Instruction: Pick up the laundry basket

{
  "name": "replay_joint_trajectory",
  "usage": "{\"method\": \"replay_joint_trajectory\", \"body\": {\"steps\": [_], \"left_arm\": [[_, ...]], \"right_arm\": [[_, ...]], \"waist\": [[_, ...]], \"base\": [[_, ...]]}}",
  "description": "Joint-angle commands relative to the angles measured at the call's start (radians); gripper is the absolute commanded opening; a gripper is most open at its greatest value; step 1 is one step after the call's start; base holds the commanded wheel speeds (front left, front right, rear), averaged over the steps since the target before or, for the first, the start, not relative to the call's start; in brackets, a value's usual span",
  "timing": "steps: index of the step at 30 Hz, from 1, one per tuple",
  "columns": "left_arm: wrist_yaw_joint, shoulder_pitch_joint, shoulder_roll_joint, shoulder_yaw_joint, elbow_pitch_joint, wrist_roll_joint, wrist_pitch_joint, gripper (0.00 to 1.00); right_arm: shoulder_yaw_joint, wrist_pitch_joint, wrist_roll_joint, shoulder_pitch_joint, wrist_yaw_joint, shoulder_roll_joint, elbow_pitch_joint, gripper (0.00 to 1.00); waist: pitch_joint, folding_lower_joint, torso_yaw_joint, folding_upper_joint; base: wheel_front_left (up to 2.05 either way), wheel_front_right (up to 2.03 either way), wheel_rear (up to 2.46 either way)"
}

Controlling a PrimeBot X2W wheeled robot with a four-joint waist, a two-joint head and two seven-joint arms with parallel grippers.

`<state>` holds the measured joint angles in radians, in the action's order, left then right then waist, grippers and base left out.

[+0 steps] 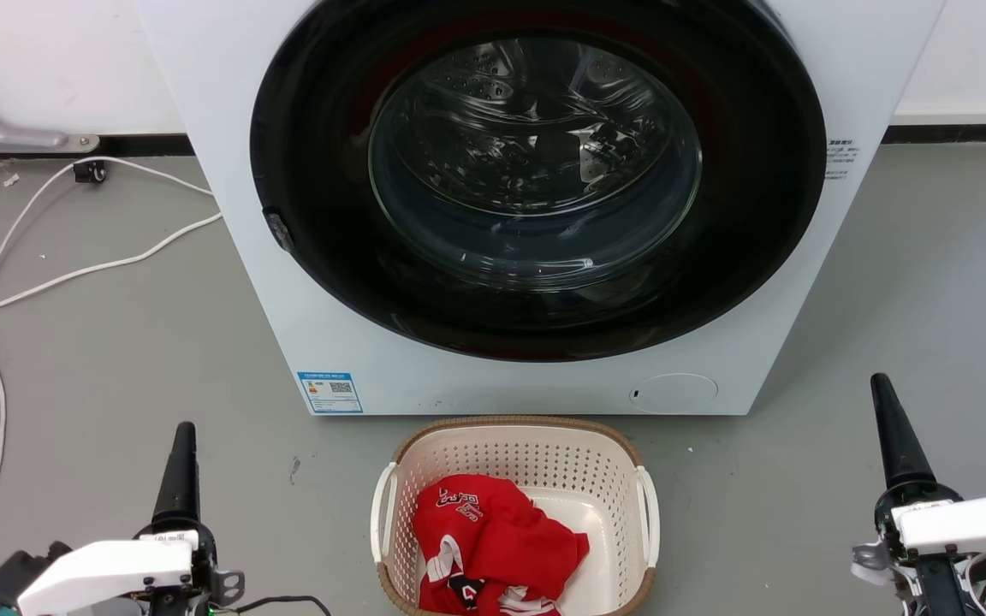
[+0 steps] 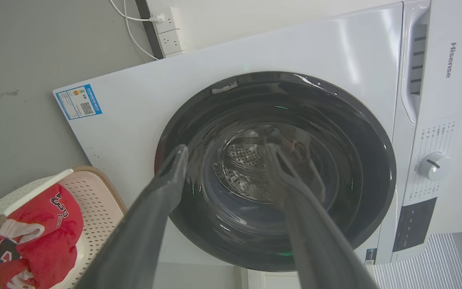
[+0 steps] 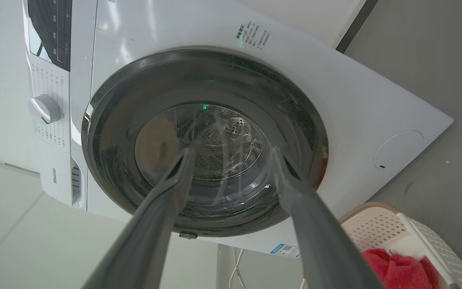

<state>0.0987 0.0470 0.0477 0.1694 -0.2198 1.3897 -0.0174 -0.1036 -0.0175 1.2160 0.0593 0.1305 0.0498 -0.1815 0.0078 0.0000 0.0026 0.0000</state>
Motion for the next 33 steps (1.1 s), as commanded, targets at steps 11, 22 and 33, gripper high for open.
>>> {"method": "replay_joint_trajectory", "body": {"steps": [11, 22, 33], "left_arm": [[-0.093, -0.014, 0.003, -0.067, 0.190, -0.341, -0.047, 1.00], [-0.113, -0.041, 0.003, -0.178, 0.268, -0.625, -0.089, 1.00], [-0.139, -0.059, 0.008, -0.234, 0.252, -0.849, -0.122, 1.00]], "right_arm": [[0.043, -0.047, -0.392, 0.028, 0.000, 0.003, 0.134, 1.00], [0.079, -0.089, -0.650, 0.004, 0.000, 0.003, 0.181, 1.00], [0.101, -0.121, -0.793, -0.009, 0.000, 0.003, 0.146, 1.00]], "waist": [[0.008, 0.0000, 0.001, 0.0000], [0.012, 0.0000, 0.000, 0.0000], [0.016, 0.0000, 0.000, 0.0000]], "base": [[0.00, 0.00, 0.00], [0.00, 0.00, 0.00], [0.00, 0.00, 0.00]]}}
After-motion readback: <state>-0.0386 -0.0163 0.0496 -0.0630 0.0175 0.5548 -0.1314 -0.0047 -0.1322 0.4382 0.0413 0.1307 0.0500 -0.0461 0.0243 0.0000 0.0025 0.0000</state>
